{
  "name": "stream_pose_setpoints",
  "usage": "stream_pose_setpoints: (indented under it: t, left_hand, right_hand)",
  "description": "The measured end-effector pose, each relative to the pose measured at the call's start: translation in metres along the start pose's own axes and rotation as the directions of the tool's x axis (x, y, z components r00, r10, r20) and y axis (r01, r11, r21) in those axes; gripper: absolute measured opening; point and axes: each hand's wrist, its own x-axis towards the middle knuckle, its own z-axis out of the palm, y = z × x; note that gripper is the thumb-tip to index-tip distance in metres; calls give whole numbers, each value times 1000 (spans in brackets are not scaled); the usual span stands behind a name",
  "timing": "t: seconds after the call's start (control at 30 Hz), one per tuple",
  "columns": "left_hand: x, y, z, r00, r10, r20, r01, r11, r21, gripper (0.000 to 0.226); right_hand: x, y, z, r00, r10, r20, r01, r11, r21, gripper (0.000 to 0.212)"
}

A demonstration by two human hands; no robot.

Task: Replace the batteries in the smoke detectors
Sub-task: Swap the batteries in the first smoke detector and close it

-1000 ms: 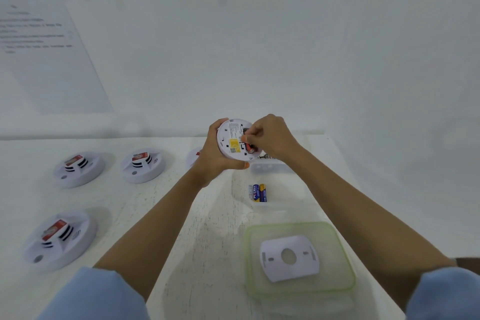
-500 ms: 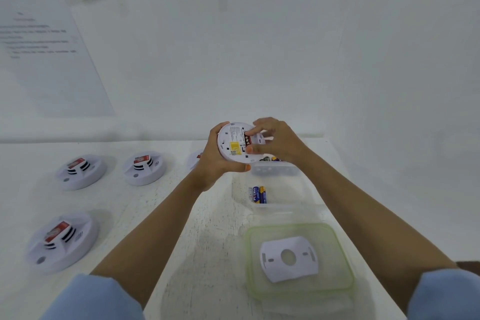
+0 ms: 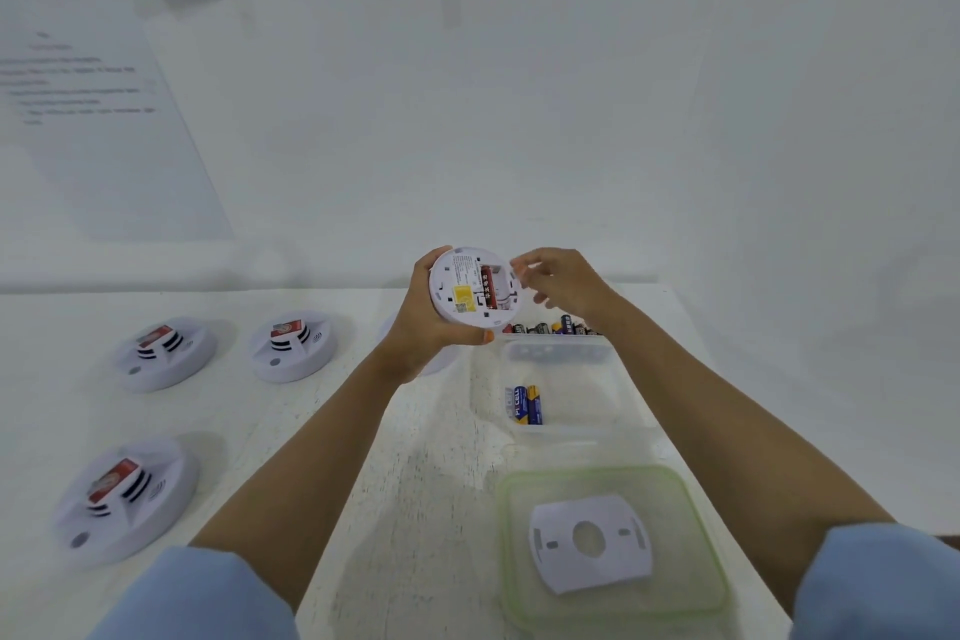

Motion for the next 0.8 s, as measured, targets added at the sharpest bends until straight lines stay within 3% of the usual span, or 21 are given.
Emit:
stream_pose_setpoints:
  t: [0.07, 0.13, 0.23, 0.33, 0.43, 0.6, 0.73, 0.8]
  left_hand:
    - [0, -6, -4, 1000, -8, -8, 8, 999, 34, 99]
    - [0, -9, -6, 1000, -10, -28, 12, 998, 57, 98]
    - [2, -11, -8, 999, 3, -43, 0, 998, 69, 97]
    - [5, -13, -9, 999, 5, -50, -2, 998, 65, 97]
    - [8, -16, -9, 999, 10, -49, -6, 998, 68, 96]
    - [10, -18, -6, 999, 12, -41, -9, 998, 60, 100]
    - [10, -16, -3, 999, 19, -38, -17, 998, 53, 101]
    - [9, -15, -4, 999, 16, -34, -14, 999, 42, 101]
  right_hand:
    - [8, 2, 1, 993, 77, 92, -66, 991, -115, 26]
    - [18, 3, 3, 988, 114, 106, -101, 987, -124, 32]
    - [28, 11, 9, 974, 177, 143, -139, 961, -237, 26]
    - [35, 23, 22, 946, 203, 254, -59, 877, -478, 28]
    - [41, 31, 31, 940, 199, 276, 8, 797, -604, 33]
    - [38, 30, 28, 945, 161, 286, 50, 791, -609, 11]
    - [31, 26, 24, 966, 16, 256, 128, 835, -535, 23]
    - [28, 25, 17, 989, -26, 144, 86, 900, -427, 26]
